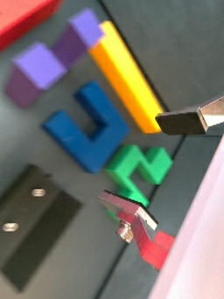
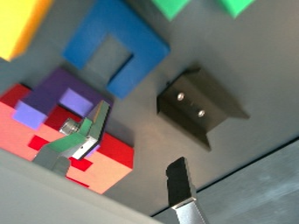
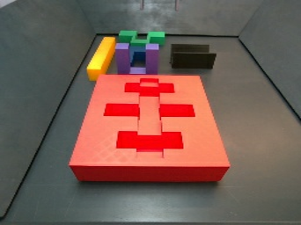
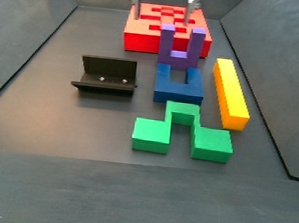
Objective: Pick up the purple object. Move up. Move to above the board. Insert the purple object.
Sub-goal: Pick up the purple object.
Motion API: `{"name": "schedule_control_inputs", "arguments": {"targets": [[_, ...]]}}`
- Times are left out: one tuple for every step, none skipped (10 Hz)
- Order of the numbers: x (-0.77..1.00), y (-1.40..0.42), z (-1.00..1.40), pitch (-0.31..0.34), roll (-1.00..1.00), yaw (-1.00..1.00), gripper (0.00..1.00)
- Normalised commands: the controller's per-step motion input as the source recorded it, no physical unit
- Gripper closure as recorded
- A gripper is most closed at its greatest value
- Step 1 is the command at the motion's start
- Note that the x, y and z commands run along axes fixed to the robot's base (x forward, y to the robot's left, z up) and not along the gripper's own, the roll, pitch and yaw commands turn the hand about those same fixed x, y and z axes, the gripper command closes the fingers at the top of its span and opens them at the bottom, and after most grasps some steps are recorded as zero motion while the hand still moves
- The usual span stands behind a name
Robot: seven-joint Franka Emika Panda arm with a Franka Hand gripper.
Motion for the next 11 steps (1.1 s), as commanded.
{"name": "schedule_control_inputs", "arguments": {"targets": [[0.00,-0.80,-0.21,0.000,0.17,0.06,0.00],[-0.17,-0.83,-0.15,0.034,0.30,0.00,0.00],[-0.41,-0.71,-0.10,0.000,0.23,0.00,0.00],[-0.33,-0.68,-0.08,-0.007,0.17,0.03,0.00],[-0.07,-0.55,-0.13,-0.024,0.13,0.09,0.00],[0.00,-0.34,-0.17,0.000,0.10,0.06,0.00],[0.00,-0.05,-0.23,0.000,0.06,0.10,0.00],[0.00,-0.01,-0.28,0.000,0.03,0.12,0.00],[0.00,-0.04,-0.29,-0.003,0.03,0.09,0.00],[-0.02,-0.13,-0.30,-0.004,0.05,0.04,0.00],[0.00,-0.25,-0.26,-0.003,0.07,0.01,0.00]]}}
